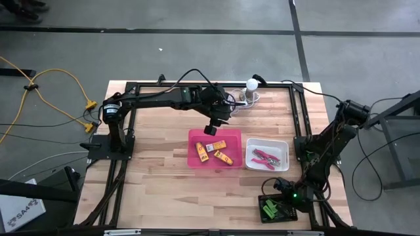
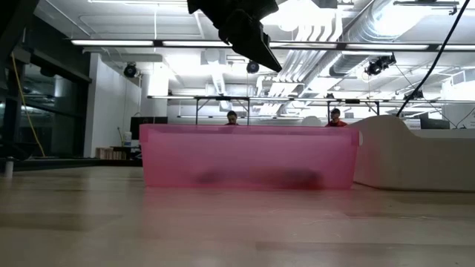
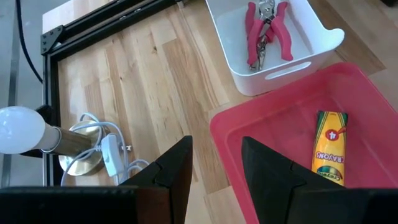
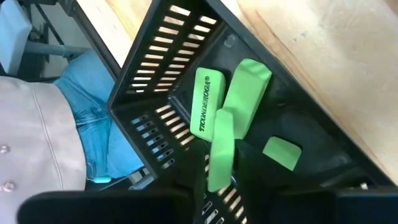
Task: Pick & Place School Supplies
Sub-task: Put the green eraser into the black bin, then return to Home Position
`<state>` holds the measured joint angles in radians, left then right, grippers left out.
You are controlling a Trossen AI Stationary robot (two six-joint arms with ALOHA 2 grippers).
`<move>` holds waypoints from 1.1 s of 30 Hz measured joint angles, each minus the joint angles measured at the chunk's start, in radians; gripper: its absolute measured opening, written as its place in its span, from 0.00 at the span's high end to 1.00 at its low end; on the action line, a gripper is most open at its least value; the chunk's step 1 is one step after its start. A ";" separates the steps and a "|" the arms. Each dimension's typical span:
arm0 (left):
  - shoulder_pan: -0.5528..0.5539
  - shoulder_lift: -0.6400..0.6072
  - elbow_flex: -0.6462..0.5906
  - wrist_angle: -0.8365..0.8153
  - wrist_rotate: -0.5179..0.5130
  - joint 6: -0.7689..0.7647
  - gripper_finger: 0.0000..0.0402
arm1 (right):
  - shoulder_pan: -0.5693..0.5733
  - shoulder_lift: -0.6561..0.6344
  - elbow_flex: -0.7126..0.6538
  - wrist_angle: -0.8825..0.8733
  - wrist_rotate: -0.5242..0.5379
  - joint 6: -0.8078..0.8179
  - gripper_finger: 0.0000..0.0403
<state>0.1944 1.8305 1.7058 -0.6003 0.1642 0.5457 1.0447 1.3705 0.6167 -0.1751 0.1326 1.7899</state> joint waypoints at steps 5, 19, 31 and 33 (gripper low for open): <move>0.000 0.000 0.000 0.000 0.000 0.000 0.67 | 0.000 0.000 0.000 -0.001 0.000 -0.001 0.78; 0.000 0.000 0.000 -0.002 -0.001 0.000 0.67 | 0.000 0.000 0.000 -0.013 -0.141 -0.005 0.75; 0.000 0.000 0.000 -0.002 -0.001 0.003 0.67 | -0.045 -0.048 0.001 -0.074 -0.217 -0.020 0.75; 0.000 0.000 0.000 -0.002 -0.001 0.003 0.67 | -0.062 -0.068 0.001 -0.095 -0.221 -0.047 0.75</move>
<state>0.1941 1.8305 1.7058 -0.6022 0.1635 0.5482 0.9823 1.3028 0.6178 -0.2700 -0.0882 1.7432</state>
